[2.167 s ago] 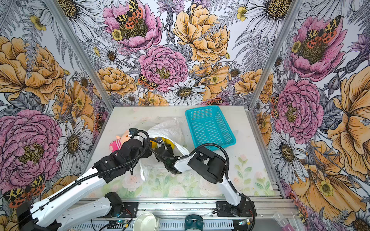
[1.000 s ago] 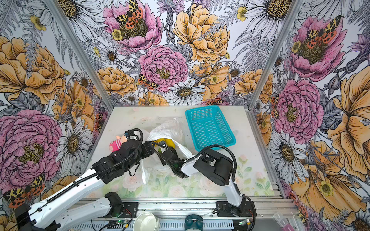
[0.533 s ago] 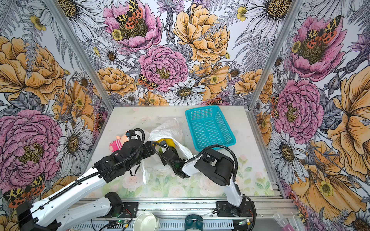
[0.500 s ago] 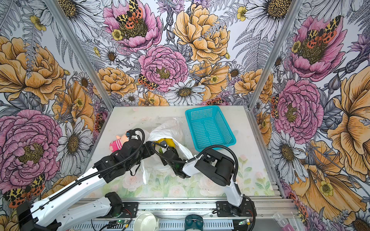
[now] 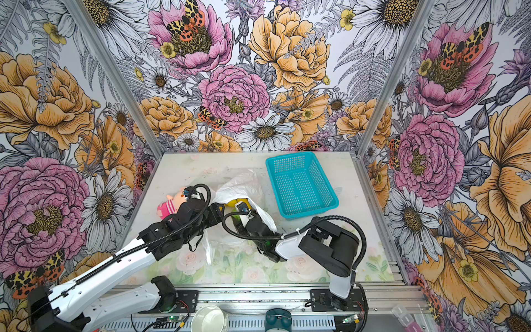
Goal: Untie the knot of the plastic bag and take out the fruit
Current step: Pick up the fruit from the plastic bag.
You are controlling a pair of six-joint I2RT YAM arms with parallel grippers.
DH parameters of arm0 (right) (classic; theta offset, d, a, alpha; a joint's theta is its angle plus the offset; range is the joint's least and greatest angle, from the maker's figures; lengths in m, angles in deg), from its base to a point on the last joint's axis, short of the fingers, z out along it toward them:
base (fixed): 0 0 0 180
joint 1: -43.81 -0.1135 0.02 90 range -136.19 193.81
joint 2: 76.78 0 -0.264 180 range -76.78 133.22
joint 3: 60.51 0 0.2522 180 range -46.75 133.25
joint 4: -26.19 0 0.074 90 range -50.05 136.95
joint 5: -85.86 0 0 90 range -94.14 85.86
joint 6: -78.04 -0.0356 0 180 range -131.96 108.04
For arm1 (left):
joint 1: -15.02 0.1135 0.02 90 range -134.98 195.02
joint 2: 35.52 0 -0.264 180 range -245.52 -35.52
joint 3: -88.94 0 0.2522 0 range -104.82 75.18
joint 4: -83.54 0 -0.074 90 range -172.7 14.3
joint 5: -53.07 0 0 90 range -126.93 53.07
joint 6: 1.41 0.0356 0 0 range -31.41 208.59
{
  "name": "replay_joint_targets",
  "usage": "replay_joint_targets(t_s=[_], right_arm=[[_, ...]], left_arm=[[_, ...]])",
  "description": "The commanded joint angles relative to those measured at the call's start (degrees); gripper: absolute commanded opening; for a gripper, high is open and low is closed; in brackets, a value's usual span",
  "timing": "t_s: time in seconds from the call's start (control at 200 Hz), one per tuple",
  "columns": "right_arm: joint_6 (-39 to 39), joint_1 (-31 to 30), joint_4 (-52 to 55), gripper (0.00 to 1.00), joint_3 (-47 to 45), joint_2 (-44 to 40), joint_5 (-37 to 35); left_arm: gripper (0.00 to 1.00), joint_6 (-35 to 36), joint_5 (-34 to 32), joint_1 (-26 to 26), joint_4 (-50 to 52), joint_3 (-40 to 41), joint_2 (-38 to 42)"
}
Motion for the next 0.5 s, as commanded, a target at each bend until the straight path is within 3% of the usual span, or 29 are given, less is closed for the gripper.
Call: replay_joint_targets(t_s=[0.0,0.095,0.22,0.27,0.495], right_arm=[[2.0,-0.2,-6.6,0.35,-2.4,-3.4,2.6],[3.5,-1.0,-7.6,0.35,-4.3,-5.4,2.8],[6.0,-2.9,-7.5,0.35,-5.7,-8.9,3.3],[7.6,-4.0,-7.2,0.34,-6.3,-10.5,3.0],[10.4,-7.2,-6.7,0.3,-9.8,-16.6,3.2]], left_arm=[[0.77,-0.2,-0.9,0.9,-1.2,-0.4,0.6],[0.67,1.4,-1.5,1.8,-1.1,-0.1,0.9],[0.3,2.5,-3.0,2.3,-1.3,1.1,2.4],[0.2,2.6,-3.9,2.3,-1.3,1.4,2.7],[0.01,4.5,-3.7,2.3,-1.2,1.0,0.1]])
